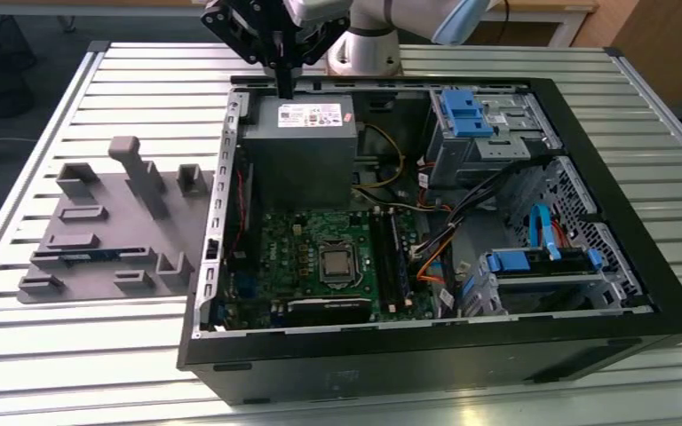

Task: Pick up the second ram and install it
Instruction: 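Reach for the second ram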

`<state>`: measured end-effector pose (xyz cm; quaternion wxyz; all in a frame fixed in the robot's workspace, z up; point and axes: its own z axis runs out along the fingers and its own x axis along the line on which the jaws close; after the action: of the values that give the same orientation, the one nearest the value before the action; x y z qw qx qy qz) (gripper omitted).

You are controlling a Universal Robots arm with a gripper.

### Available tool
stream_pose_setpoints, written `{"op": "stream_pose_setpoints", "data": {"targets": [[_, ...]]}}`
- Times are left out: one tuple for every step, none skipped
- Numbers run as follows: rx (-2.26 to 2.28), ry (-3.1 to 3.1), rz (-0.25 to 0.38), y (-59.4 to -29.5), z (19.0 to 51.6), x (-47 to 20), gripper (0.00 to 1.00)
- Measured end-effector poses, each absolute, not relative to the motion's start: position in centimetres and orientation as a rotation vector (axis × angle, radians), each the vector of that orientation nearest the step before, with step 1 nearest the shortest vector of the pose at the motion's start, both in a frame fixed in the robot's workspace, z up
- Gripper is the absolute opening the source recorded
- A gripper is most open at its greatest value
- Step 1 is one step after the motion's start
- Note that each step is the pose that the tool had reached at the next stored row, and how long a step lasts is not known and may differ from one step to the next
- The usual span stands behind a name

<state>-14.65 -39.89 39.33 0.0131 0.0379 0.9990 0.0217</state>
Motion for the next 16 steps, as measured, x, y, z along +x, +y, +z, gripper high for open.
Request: {"op": "stream_pose_setpoints", "data": {"targets": [[0.118, 3.112, 0.068, -39.89, 39.33, -14.69, 0.11], [0.118, 3.112, 0.068, -39.89, 39.33, -14.74, 0.11], [0.118, 3.112, 0.068, -39.89, 39.33, -14.78, 0.11], [0.118, 3.112, 0.068, -39.89, 39.33, -14.83, 0.11], [0.118, 3.112, 0.068, -39.89, 39.33, -14.87, 0.11], [0.118, 3.112, 0.068, -39.89, 39.33, -14.92, 0.11], [0.118, 3.112, 0.068, -39.89, 39.33, -14.96, 0.11], [0.118, 3.113, 0.068, -39.89, 39.33, -15.01, 0.11], [0.118, 3.113, 0.068, -39.89, 39.33, -15.06, 0.11], [0.118, 3.112, 0.068, -39.89, 39.33, -15.11, 0.11], [0.118, 3.112, 0.068, -39.89, 39.33, -15.15, 0.11], [0.118, 3.112, 0.068, -39.89, 39.33, -15.19, 0.11], [0.118, 3.113, 0.068, -39.89, 39.33, -15.23, 0.11], [0.118, 3.112, 0.068, -39.89, 39.33, -15.27, 0.11], [0.118, 3.112, 0.068, -39.89, 39.33, -15.31, 0.11], [0.118, 3.112, 0.068, -39.89, 39.33, -15.35, 0.11]]}}
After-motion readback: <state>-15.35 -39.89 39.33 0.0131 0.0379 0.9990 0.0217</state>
